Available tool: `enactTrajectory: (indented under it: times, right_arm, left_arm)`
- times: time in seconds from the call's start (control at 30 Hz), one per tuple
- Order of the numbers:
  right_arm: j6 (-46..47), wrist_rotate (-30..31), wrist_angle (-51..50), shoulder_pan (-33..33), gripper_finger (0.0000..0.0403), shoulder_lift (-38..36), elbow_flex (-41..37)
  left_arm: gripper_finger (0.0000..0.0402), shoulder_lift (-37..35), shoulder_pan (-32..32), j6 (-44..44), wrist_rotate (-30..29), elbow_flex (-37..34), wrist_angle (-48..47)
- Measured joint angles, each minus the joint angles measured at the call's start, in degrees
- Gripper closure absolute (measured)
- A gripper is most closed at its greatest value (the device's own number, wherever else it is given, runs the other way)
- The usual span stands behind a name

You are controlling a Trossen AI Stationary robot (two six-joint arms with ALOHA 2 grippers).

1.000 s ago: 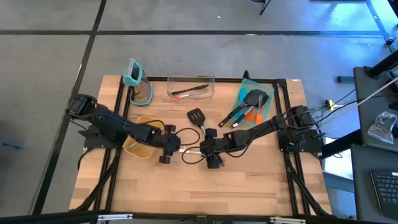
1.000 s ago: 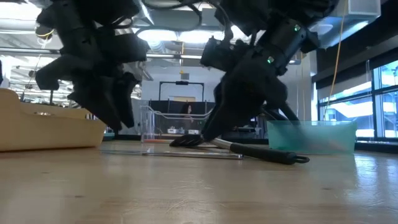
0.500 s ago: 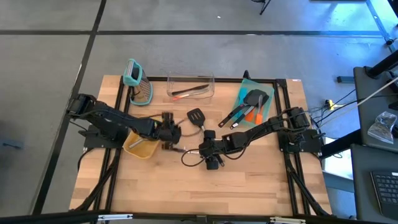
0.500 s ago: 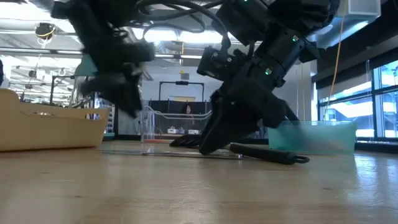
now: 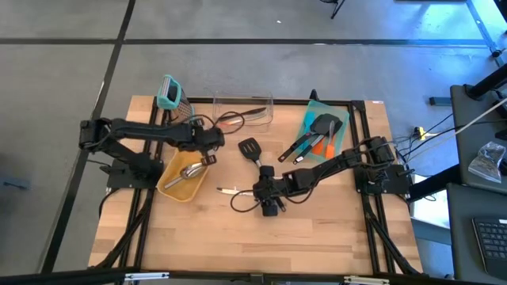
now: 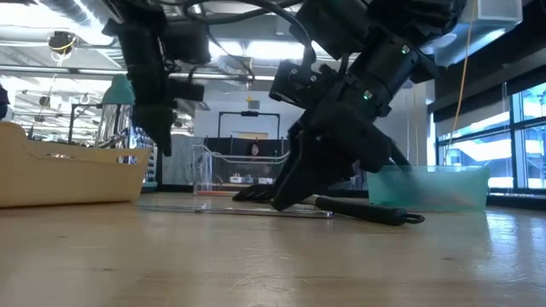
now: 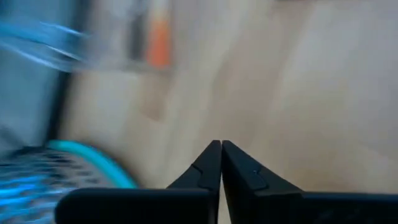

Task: Pick & Place Kitchen Items
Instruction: Move the yellow bin to the bottom left of the table

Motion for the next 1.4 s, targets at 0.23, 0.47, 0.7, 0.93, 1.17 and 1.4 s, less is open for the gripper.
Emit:
enactTrajectory:
  times: [0.23,0.47,0.7,0.93,1.17,1.4]
  right_arm:
    - [0.15,-0.02,-1.05,0.14,0.0149,-0.02,0.00]
    - [1.64,-0.11,-2.84,0.14,0.0149,-0.02,0.00]
    - [1.60,-0.17,-3.01,0.14,0.0149,-0.07,0.00]
    - [1.46,-0.17,-3.01,0.14,0.0149,-0.07,0.00]
    - [1.49,-0.17,-3.01,0.14,0.0149,-0.07,0.00]
    - [1.47,-0.15,-2.98,0.14,0.0149,-0.09,0.00]
  left_arm:
    - [0.0399,0.02,3.16,-2.96,10.69,-0.04,-8.38]
    - [0.0400,-0.02,1.33,-7.92,12.42,-1.74,-13.54]
    - [0.0400,0.09,-5.21,-16.34,13.32,-2.38,-17.22]
    - [0.0399,0.09,-13.14,-29.42,12.44,-2.38,-21.07]
    - [0.0399,0.09,-19.26,-40.33,12.09,-2.38,-28.53]
    - [0.0399,0.09,-25.57,-48.31,18.38,-2.38,-29.73]
